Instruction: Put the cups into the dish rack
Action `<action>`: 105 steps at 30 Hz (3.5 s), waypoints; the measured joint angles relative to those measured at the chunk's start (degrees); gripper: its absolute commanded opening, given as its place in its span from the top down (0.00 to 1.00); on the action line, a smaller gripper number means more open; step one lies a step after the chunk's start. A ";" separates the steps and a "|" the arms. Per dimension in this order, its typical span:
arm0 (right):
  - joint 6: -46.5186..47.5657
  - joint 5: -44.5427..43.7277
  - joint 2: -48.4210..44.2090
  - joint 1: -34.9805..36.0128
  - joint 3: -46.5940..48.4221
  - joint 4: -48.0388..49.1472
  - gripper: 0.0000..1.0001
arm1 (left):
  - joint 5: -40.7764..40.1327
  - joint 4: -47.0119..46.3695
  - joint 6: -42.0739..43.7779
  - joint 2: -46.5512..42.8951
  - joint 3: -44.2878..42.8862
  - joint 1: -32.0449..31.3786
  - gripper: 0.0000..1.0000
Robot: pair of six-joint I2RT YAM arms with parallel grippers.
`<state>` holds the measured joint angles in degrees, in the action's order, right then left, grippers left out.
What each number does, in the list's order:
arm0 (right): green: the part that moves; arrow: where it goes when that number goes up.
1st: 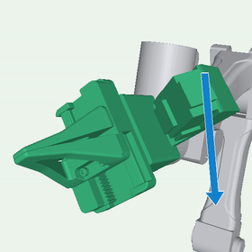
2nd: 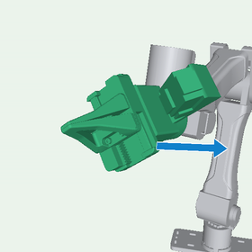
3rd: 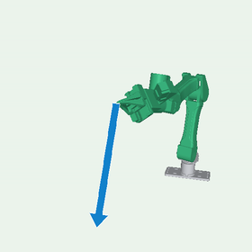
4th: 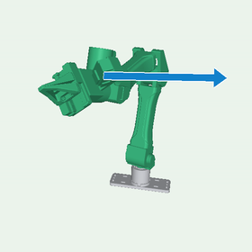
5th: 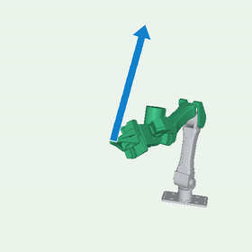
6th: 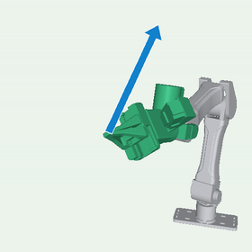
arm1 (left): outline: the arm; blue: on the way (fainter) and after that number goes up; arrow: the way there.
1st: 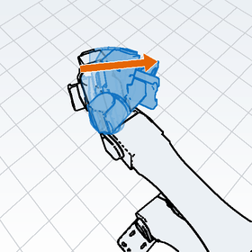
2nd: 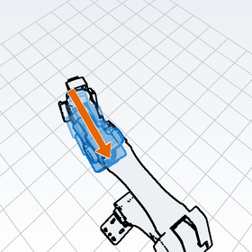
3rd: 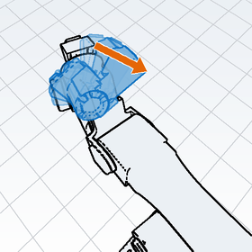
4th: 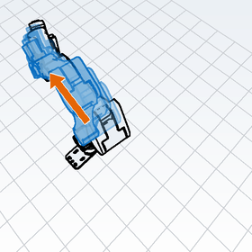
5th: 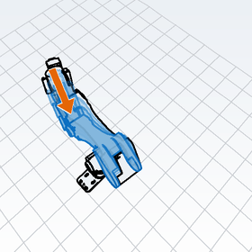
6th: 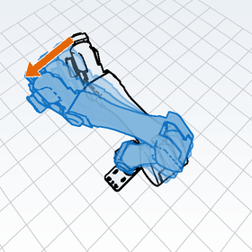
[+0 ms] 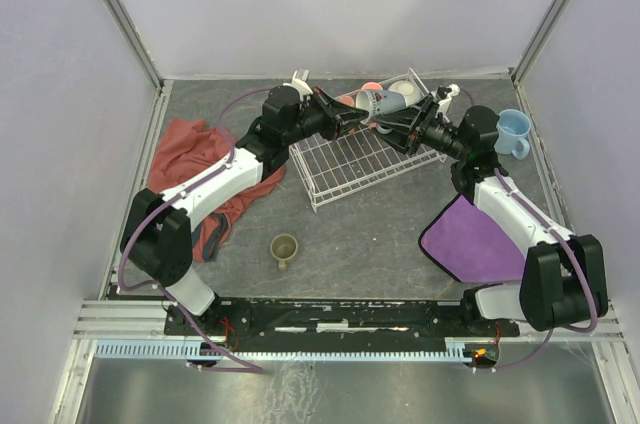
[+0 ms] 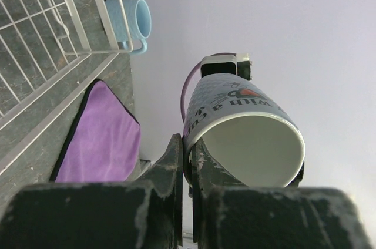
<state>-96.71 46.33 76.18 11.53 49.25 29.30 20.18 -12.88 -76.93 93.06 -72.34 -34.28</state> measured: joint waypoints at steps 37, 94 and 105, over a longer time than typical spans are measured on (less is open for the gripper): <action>6.49 0.28 3.10 0.15 6.05 -7.28 1.00 | -2.19 6.97 1.53 -5.90 2.01 1.99 0.50; 82.62 -59.12 51.36 28.11 67.65 -69.79 0.99 | -6.08 41.07 28.24 -13.94 4.63 19.89 0.06; 82.64 -59.04 55.12 27.74 68.50 -66.99 0.99 | -4.87 40.50 28.63 -13.94 5.97 21.11 0.06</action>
<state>-14.06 -12.71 131.31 39.27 117.75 -37.69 15.31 27.62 -48.29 79.11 -66.37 -13.17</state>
